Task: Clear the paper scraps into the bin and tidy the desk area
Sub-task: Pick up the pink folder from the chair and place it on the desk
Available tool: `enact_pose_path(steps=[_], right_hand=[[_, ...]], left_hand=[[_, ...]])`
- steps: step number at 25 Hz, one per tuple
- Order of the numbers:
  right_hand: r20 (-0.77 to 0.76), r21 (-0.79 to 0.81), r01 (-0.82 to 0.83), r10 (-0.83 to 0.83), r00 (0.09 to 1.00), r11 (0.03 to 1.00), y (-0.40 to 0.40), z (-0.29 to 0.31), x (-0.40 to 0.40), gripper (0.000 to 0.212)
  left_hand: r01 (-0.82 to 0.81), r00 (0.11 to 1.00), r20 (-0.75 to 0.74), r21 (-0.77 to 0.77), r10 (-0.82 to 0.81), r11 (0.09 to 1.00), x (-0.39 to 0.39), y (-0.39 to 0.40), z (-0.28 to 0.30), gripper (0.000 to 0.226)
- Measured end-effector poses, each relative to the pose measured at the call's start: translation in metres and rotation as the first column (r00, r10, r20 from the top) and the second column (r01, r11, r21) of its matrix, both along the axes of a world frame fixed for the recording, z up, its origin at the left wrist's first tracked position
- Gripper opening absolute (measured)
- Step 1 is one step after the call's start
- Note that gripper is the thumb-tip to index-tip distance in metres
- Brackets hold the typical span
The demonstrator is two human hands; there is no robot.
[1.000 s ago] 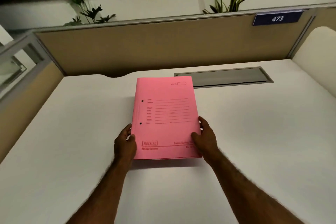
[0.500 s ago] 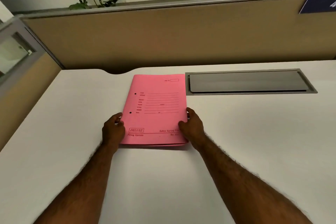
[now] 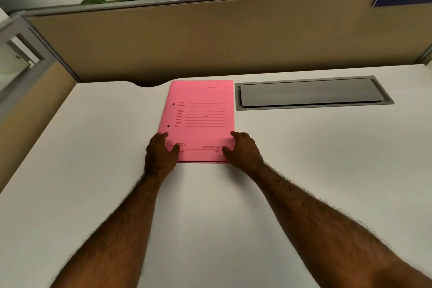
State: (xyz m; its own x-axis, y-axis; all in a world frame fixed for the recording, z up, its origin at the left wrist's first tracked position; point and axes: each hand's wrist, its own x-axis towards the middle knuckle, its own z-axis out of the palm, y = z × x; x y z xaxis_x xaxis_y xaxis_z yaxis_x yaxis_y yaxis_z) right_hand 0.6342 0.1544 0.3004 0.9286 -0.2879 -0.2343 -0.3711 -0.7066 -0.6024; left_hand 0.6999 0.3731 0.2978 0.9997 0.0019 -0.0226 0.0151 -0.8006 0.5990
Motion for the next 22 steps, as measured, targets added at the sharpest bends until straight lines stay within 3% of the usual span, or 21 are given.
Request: enact_pose_path(steps=[9,15,22], right_hand=[[0.137,0.014,0.041,-0.042,0.990,0.999,0.034,0.011,-0.128,0.052],[0.158,0.039,0.025,-0.031,0.987,0.999,0.077,0.023,-0.240,0.057],[0.160,0.030,0.037,-0.041,0.986,0.999,0.126,0.024,-0.365,0.059]], left_hand=[[0.193,0.981,-0.018,-0.062,-0.195,0.979,-0.129,0.015,0.012,0.049],[0.362,0.927,-0.010,0.292,-0.375,0.885,-0.238,0.054,0.018,0.063],[0.427,0.899,-0.027,0.283,-0.438,0.859,-0.351,0.091,0.022,0.066]])
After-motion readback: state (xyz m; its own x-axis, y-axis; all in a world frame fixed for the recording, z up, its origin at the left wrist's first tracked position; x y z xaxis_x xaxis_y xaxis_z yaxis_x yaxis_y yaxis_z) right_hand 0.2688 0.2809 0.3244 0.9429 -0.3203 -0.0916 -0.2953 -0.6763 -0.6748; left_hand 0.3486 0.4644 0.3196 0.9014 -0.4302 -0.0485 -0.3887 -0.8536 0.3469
